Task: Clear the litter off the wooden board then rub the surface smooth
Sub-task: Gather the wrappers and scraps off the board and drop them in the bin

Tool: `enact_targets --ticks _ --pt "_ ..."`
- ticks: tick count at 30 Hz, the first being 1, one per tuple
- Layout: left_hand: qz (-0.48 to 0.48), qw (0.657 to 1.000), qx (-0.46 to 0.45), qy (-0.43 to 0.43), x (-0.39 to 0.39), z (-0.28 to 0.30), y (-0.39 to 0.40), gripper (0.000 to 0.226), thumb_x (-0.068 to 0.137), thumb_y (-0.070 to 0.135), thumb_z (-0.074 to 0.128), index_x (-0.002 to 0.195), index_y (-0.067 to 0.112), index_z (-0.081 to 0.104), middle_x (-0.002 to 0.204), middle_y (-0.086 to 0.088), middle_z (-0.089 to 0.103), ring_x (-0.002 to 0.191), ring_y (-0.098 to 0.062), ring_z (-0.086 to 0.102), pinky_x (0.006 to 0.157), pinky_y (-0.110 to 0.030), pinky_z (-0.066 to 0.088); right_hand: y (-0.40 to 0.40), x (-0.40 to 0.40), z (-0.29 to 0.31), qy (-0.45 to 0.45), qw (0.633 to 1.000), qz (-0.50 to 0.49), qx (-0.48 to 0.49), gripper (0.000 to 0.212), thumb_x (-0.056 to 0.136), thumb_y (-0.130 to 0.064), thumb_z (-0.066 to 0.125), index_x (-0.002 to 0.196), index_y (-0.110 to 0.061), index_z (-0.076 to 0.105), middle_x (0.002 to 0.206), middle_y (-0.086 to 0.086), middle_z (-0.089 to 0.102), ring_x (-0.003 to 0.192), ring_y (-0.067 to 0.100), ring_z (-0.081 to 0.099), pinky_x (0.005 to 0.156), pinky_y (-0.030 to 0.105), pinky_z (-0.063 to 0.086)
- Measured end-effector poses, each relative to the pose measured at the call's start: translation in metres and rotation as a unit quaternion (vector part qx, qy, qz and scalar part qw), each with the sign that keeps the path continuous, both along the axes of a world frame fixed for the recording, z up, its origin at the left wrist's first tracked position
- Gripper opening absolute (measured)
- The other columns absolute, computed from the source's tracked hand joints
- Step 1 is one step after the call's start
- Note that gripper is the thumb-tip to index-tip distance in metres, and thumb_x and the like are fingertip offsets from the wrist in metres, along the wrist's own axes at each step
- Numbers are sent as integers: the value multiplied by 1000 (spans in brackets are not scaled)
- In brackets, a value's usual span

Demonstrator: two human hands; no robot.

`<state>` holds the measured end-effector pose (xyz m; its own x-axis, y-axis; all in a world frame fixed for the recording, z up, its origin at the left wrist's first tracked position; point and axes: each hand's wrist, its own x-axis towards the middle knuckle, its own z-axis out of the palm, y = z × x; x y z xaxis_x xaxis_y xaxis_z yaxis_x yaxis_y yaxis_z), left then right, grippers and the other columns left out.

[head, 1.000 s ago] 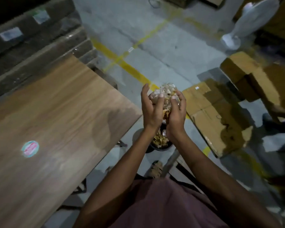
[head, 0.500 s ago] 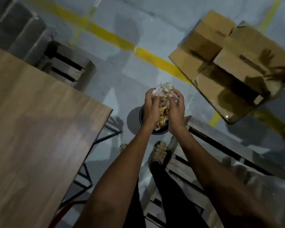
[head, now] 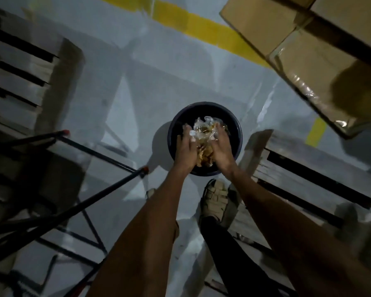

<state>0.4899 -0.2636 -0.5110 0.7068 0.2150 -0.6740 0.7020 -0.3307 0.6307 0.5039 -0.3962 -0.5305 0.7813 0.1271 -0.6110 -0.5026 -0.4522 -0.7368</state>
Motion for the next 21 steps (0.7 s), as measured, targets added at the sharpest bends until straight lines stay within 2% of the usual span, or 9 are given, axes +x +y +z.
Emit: enact_targets --ticks 1,2,5,8,11,13,16,19,21 --pt "-24 1000 16 -2 0 -5 1 54 111 41 27 163 32 16 170 -3 16 156 -21 15 119 -29 10 -1 -2 -10 5 998 40 -39 77 97 -65 23 165 -31 9 174 3 8 160 22 5 129 53 8" --pt "-50 998 34 -2 1 -15 2 54 112 38 26 164 31 14 171 -3 15 156 -22 12 119 -30 12 -3 -4 -22 9 994 78 -82 81 95 -67 16 165 -29 1 174 5 0 160 25 0 129 53 5" --pt "-158 985 70 29 6 -42 7 57 112 35 27 164 31 4 172 -1 3 158 -31 5 125 -46 18 -7 -3 -45 22 977 142 -159 96 84 -76 5 165 -24 -6 173 13 -7 159 36 -2 128 53 6" --pt "-205 969 101 91 18 -50 11 61 111 39 29 162 39 -3 171 -13 -1 153 -44 19 122 -52 26 -4 11 -48 39 975 108 -192 86 96 -63 31 165 -17 7 171 20 4 154 43 15 123 51 19" --pt "-220 960 149 90 35 -34 8 62 110 39 33 163 38 1 170 -18 4 146 -47 33 117 -53 34 0 26 -36 31 979 49 -196 78 102 -41 54 163 -10 17 167 21 20 151 42 26 121 52 28" --pt "-242 951 177 72 44 -16 4 62 110 40 35 163 37 2 170 -14 8 142 -44 39 111 -54 40 0 33 -19 40 983 15 -178 79 98 -43 58 161 -11 23 163 19 31 147 39 34 119 55 33" --pt "-261 947 180 41 49 17 0 60 110 40 33 163 37 4 171 -9 9 141 -42 40 108 -55 42 1 36 18 14 988 -25 -152 74 89 -48 50 152 -11 39 149 18 50 136 37 49 111 54 43" --pt "-213 963 161 37 46 60 -2 58 111 37 30 163 34 5 171 -10 9 145 -41 35 113 -52 38 2 34 63 -1 990 -74 -118 49 101 -26 52 146 -7 46 142 18 57 129 35 55 107 42 43" --pt "-179 975 128 33 38 96 -5 60 110 32 32 163 31 3 170 -13 15 144 -39 38 112 -50 39 4 29 97 -7 990 -99 -100 44 104 -19 52 146 -8 48 141 15 60 128 31 57 105 36 42"
